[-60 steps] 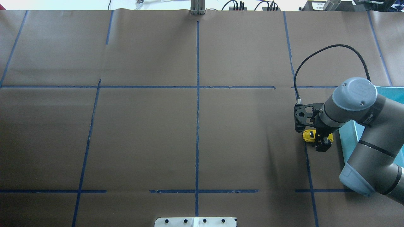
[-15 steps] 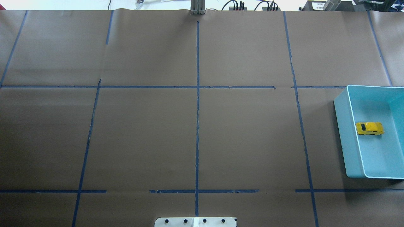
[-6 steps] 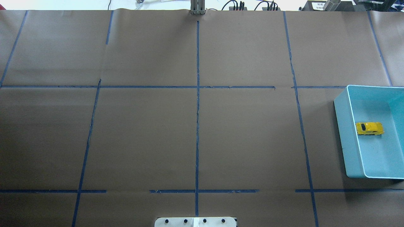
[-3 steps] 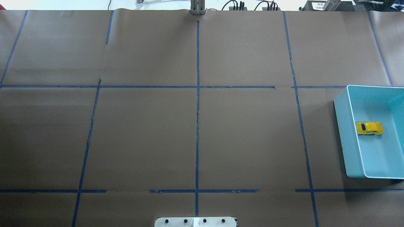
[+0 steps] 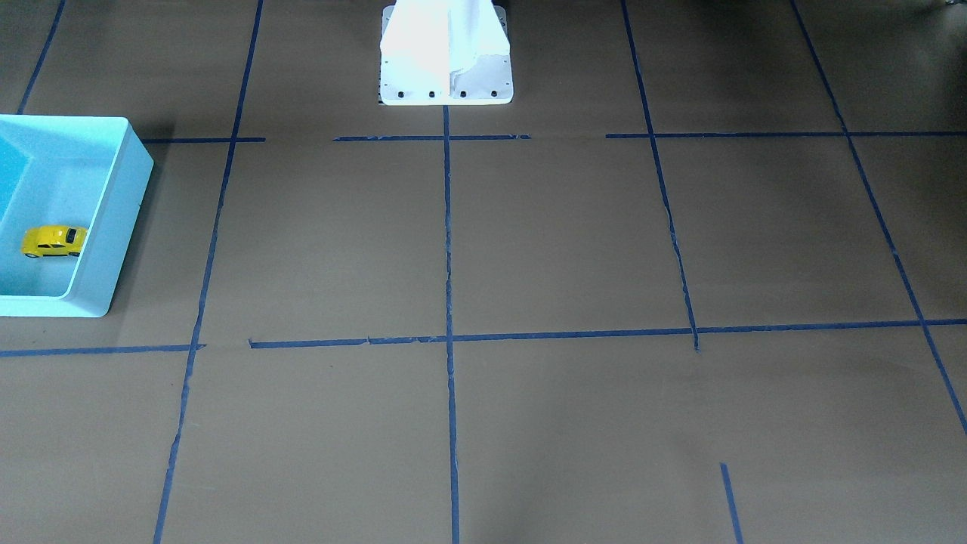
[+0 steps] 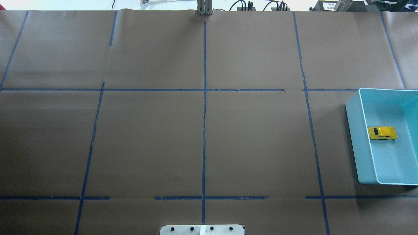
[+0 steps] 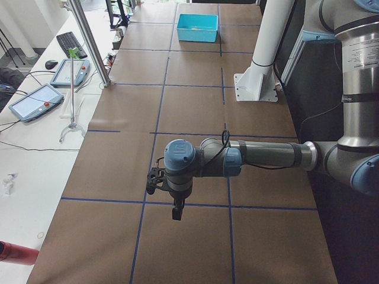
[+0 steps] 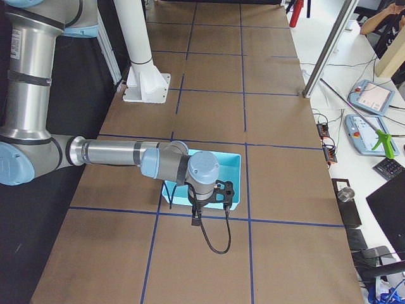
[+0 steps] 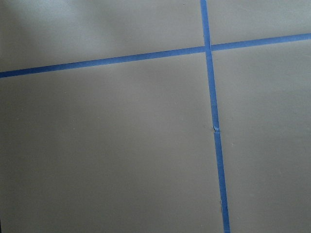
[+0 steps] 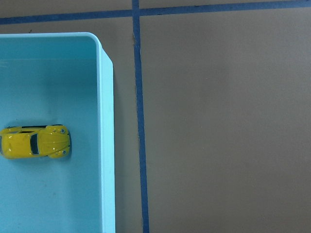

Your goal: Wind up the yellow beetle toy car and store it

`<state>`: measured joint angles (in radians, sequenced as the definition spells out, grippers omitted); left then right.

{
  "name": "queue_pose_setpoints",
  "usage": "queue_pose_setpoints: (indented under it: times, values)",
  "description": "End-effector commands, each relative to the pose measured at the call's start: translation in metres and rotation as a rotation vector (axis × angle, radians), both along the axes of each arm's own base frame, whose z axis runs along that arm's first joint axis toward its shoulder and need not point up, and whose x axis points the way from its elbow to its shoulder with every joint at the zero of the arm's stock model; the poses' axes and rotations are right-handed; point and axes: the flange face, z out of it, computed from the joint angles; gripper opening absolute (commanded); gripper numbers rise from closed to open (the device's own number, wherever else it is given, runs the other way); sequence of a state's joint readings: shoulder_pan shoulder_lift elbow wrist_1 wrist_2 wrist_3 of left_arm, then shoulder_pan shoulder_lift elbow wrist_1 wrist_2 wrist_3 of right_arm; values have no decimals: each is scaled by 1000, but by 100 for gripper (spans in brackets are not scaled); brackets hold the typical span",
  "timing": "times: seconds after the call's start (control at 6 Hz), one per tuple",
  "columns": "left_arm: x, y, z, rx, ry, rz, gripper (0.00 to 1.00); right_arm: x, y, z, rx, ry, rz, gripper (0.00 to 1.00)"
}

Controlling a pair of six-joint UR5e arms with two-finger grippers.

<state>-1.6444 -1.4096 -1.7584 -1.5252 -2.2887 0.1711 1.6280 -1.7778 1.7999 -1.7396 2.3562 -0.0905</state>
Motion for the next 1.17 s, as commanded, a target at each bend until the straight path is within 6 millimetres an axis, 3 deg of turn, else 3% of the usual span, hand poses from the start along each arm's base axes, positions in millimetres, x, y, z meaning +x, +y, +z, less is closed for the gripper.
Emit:
queue_pose_setpoints:
  times: [0.0,1.0]
  values:
    - [0,1,4,-7,1,2,100,0,0,0,-1,0,1,100]
    - [2,-4,1,4,-2,10,100,0,0,-4,9,-1,-1,100]
